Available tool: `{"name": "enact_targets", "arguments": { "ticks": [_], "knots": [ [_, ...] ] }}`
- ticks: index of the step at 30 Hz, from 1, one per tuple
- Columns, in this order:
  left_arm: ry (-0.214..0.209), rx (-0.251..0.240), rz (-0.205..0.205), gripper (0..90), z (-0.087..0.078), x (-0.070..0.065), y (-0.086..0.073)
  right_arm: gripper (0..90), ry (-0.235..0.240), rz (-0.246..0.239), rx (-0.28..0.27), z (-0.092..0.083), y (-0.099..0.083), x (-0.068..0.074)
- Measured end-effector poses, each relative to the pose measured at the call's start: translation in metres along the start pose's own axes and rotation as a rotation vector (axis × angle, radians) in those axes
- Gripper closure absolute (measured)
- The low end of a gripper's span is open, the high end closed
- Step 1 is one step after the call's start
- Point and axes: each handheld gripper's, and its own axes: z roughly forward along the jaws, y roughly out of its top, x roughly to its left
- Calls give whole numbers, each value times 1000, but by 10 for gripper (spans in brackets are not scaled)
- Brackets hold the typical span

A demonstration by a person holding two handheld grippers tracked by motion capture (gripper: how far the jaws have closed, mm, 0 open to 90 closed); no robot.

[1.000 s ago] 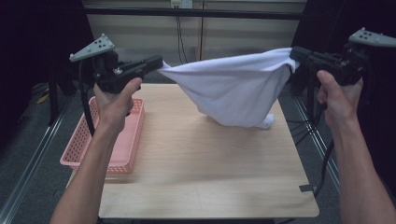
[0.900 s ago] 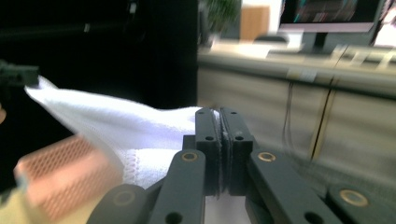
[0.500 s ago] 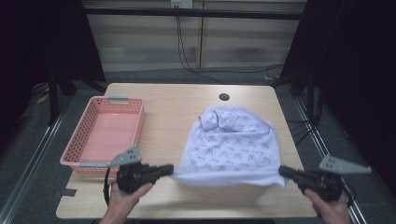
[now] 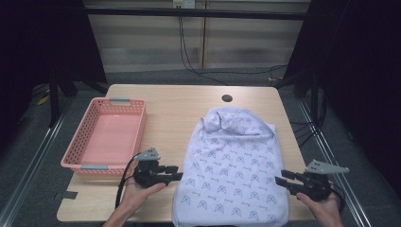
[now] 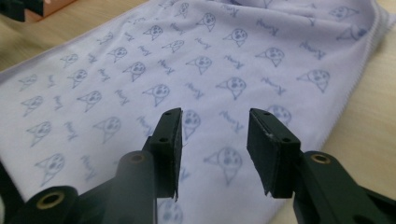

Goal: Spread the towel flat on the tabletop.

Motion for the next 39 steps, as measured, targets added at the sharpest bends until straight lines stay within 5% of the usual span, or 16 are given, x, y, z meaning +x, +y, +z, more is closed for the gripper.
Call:
{"name": "enact_targets", "arguments": {
  "ticks": [6, 7, 11, 14, 15, 16, 17, 23, 25, 28, 32, 39],
  "knots": [
    [44, 74, 13, 579, 53, 30, 24, 515, 3, -57, 17, 39, 25, -3],
    [65, 74, 37, 572, 58, 32, 26, 510, -6, -65, 24, 46, 28, -4],
    [72, 113, 29, 583, 74, 40, 27, 502, -21, -62, 48, 65, 35, -13],
    [85, 116, 27, 679, 78, 38, 23, 490, -44, -61, 77, 79, 35, -21],
    [95, 125, 30, 679, 77, 38, 22, 490, -44, -61, 77, 79, 35, -21],
    [107, 129, 43, 825, 76, 35, 20, 490, -53, -70, 98, 87, 36, -24],
    [109, 138, 50, 868, 74, 34, 19, 490, -50, -66, 104, 90, 36, -24],
    [92, 160, 47, 883, 56, 29, 7, 486, -54, -84, 121, 96, 36, -24],
    [87, 187, 75, 883, 43, 21, -2, 485, -54, -80, 116, 94, 36, -23],
    [59, 217, 37, 883, 13, 7, -26, 484, -37, -95, 122, 94, 35, -16],
    [19, 242, 36, 860, -3, -5, -41, 487, -19, -114, 133, 101, 37, -9],
    [47, 114, 5, 678, 3, 11, -19, 503, -45, -125, 112, 116, 49, -10]
  ]
}}
